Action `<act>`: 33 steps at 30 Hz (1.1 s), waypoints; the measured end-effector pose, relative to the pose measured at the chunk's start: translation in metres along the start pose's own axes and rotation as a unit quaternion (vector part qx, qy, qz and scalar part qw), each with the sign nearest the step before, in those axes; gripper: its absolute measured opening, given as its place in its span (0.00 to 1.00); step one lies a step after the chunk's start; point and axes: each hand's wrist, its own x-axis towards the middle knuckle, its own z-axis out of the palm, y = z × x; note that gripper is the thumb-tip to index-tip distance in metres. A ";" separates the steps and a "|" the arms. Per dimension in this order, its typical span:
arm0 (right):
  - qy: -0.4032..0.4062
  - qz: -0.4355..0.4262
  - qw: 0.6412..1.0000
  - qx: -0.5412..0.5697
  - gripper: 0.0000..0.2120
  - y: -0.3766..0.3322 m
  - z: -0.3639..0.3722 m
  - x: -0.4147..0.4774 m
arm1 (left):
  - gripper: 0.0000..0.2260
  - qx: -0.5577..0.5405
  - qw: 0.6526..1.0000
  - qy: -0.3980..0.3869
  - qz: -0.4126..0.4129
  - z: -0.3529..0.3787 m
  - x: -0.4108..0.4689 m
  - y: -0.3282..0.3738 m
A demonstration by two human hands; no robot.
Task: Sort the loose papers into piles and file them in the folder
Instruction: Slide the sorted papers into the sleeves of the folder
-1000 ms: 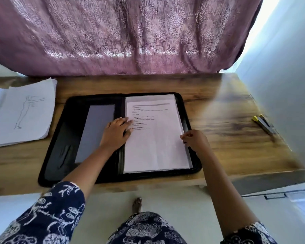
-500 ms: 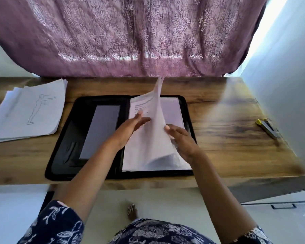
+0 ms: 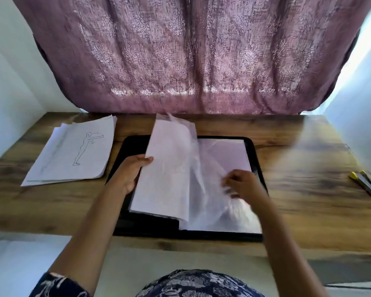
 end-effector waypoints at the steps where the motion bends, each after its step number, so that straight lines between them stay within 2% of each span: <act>1: 0.022 0.050 0.995 -0.083 0.05 0.010 -0.022 0.000 | 0.05 -0.006 1.000 -0.001 -0.005 -0.002 0.001 -0.002; 2: 0.072 0.089 0.974 -0.197 0.07 0.018 -0.038 -0.003 | 0.05 -0.005 1.000 -0.003 -0.009 -0.005 0.004 -0.004; 3: 0.144 0.104 0.934 -0.309 0.10 0.020 -0.044 -0.007 | 0.05 -0.006 1.000 -0.006 -0.012 -0.006 0.005 -0.004; 4: 0.224 0.077 0.897 -0.373 0.11 0.017 -0.041 -0.010 | 0.05 -0.003 1.000 -0.009 -0.011 -0.007 0.007 -0.006; 6: 0.329 -0.094 0.864 -0.370 0.13 -0.005 -0.006 -0.013 | 0.04 -0.001 1.000 -0.015 -0.012 -0.007 0.011 -0.006; 7: 0.324 -0.185 0.857 -0.355 0.13 -0.020 0.020 -0.011 | 0.04 -0.001 1.000 -0.018 -0.014 -0.008 0.013 -0.007; 8: 0.284 -0.248 0.861 -0.342 0.13 -0.028 0.043 -0.005 | 0.04 0.008 1.000 -0.021 -0.012 -0.009 0.013 -0.007; 9: 0.223 -0.271 0.877 -0.328 0.15 -0.034 0.066 0.005 | 0.04 0.011 1.000 -0.023 -0.012 -0.009 0.014 -0.008; 11: 0.099 -0.208 0.924 -0.307 0.20 -0.036 0.103 0.030 | 0.05 0.012 1.000 -0.012 -0.010 -0.012 0.015 -0.008; 14: 0.018 -0.147 0.954 -0.262 0.28 -0.029 0.131 0.055 | 0.03 0.043 0.996 0.082 0.002 -0.034 0.019 -0.005; 15: -0.010 -0.154 0.957 -0.244 0.29 -0.024 0.140 0.061 | 0.05 0.081 0.989 0.124 0.007 -0.049 0.022 -0.007; 16: -0.040 -0.164 0.953 -0.250 0.29 -0.018 0.148 0.064 | 0.11 0.133 0.979 0.154 0.005 -0.063 0.026 -0.012; 18: -0.081 -0.194 0.918 -0.336 0.33 -0.008 0.165 0.068 | 0.18 0.224 0.959 0.176 -0.014 -0.086 0.029 -0.025; 20: -0.090 -0.214 0.885 -0.404 0.42 0.003 0.179 0.069 | 0.17 0.284 0.942 0.179 -0.020 -0.095 0.028 -0.042; 21: -0.084 -0.219 0.877 -0.420 0.44 0.008 0.182 0.069 | 0.15 0.319 0.928 0.191 -0.007 -0.094 0.026 -0.048; 22: -0.077 -0.221 0.876 -0.423 0.43 0.010 0.185 0.068 | 0.14 0.360 0.908 0.214 0.019 -0.092 0.024 -0.055; 24: -0.061 -0.234 0.870 -0.430 0.39 0.012 0.187 0.066 | 0.18 0.459 0.846 0.242 0.120 -0.081 0.025 -0.067; 26: -0.035 -0.262 0.854 -0.448 0.33 0.007 0.183 0.071 | 0.24 0.542 0.802 0.166 0.188 -0.066 0.038 -0.076; 28: -0.021 -0.272 0.852 -0.447 0.29 0.002 0.178 0.080 | 0.30 0.606 0.775 0.070 0.166 -0.050 0.053 -0.089; 29: -0.018 -0.270 0.851 -0.450 0.29 0.001 0.174 0.084 | 0.33 0.628 0.763 0.050 0.146 -0.045 0.057 -0.095; 31: 0.020 -0.239 0.854 -0.462 0.31 0.005 0.163 0.091 | 0.37 0.641 0.753 0.056 0.136 -0.044 0.064 -0.108; 33: 0.047 -0.147 0.866 -0.475 0.30 0.018 0.146 0.100 | 0.39 0.642 0.752 0.066 0.135 -0.048 0.066 -0.114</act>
